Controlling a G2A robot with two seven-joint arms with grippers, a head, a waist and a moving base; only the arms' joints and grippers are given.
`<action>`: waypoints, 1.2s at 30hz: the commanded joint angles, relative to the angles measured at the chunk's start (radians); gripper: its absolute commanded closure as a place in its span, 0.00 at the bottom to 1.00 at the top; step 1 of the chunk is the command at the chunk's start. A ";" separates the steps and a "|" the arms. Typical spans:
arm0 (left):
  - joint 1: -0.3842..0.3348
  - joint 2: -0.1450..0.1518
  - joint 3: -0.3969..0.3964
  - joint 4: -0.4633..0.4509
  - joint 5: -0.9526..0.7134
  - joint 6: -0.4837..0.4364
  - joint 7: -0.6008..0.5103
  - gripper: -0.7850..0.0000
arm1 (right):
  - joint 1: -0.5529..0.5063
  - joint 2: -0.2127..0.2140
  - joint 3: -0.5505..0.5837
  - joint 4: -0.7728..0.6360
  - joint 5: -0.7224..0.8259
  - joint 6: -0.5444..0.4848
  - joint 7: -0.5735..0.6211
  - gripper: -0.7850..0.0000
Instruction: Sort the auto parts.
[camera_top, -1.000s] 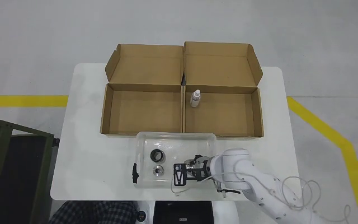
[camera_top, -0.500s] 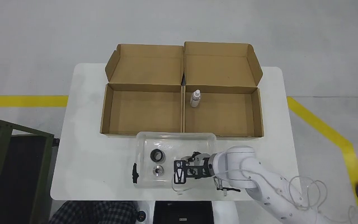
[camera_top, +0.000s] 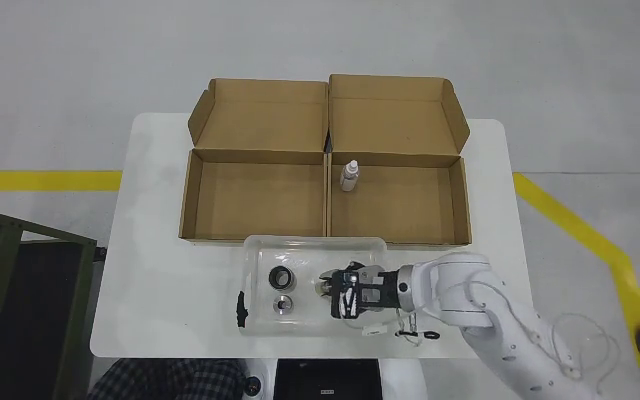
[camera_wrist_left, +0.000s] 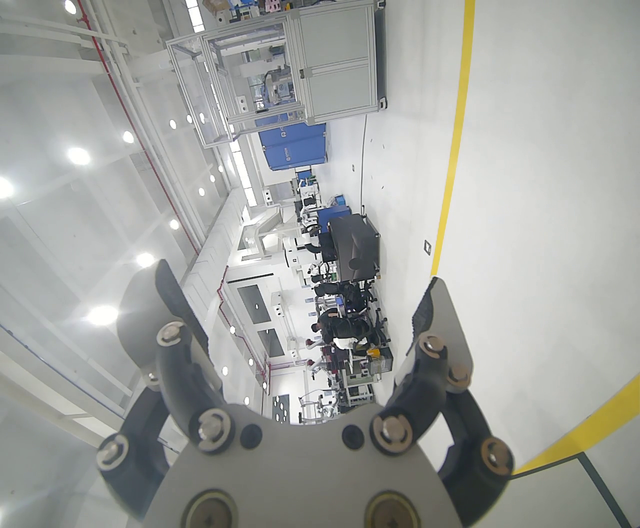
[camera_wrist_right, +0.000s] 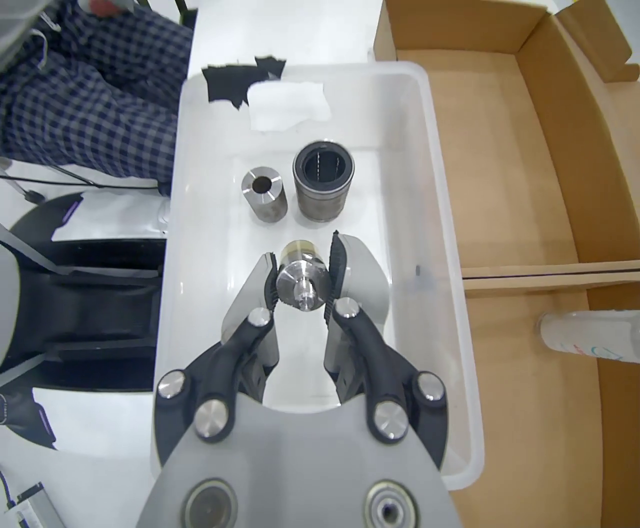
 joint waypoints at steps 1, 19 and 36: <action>0.000 0.000 0.000 0.000 0.000 0.000 0.000 0.00 | -0.010 0.004 0.033 0.007 0.033 -0.015 -0.061 1.00; 0.000 0.000 0.000 0.000 0.000 0.000 0.000 0.00 | -0.140 0.032 0.318 0.014 0.098 -0.050 -0.474 1.00; 0.000 0.000 0.000 0.000 0.000 0.000 0.000 0.00 | -0.155 0.027 0.349 0.005 0.091 -0.021 -0.606 1.00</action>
